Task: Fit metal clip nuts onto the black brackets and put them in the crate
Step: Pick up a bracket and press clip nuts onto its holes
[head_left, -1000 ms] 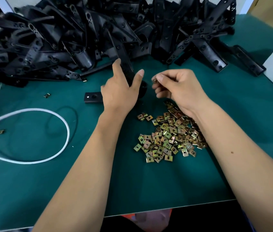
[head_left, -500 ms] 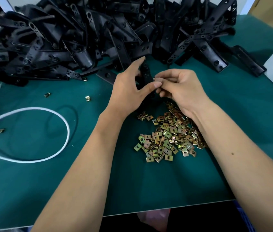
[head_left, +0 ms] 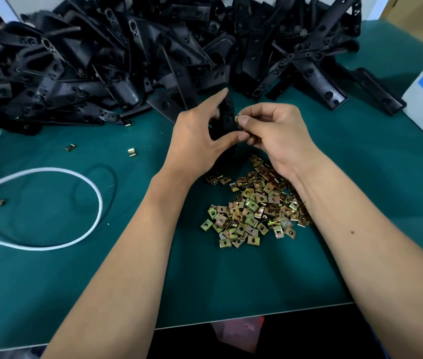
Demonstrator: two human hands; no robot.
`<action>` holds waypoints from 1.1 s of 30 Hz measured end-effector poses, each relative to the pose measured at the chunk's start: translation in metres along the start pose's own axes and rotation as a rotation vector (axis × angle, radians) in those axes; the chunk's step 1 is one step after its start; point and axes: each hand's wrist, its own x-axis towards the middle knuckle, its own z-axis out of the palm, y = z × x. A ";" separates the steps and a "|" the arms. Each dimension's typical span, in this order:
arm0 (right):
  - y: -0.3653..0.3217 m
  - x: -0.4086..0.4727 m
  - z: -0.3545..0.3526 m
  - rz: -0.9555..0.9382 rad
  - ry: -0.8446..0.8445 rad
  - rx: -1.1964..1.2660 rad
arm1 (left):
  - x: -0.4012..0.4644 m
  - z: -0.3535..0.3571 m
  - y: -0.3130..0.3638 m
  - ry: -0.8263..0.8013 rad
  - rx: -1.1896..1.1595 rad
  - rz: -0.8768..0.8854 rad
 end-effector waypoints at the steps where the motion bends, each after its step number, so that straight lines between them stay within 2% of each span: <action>1: 0.000 0.000 -0.001 0.010 0.000 0.014 | 0.000 0.000 0.000 0.002 -0.004 0.006; 8: -0.002 0.001 -0.008 0.026 -0.007 0.082 | 0.001 0.000 0.001 -0.035 0.007 0.040; 17: 0.000 -0.004 0.004 -0.008 0.113 0.099 | 0.002 -0.001 0.002 -0.035 0.023 0.031; 24: 0.000 -0.006 0.008 0.133 0.127 0.309 | 0.001 0.000 0.002 -0.018 0.019 0.060; 30: -0.001 -0.005 0.006 0.169 0.112 0.418 | 0.000 0.001 0.004 -0.041 -0.039 0.060; 33: -0.001 -0.005 0.006 0.147 0.119 0.348 | 0.000 0.003 0.005 -0.024 -0.024 0.038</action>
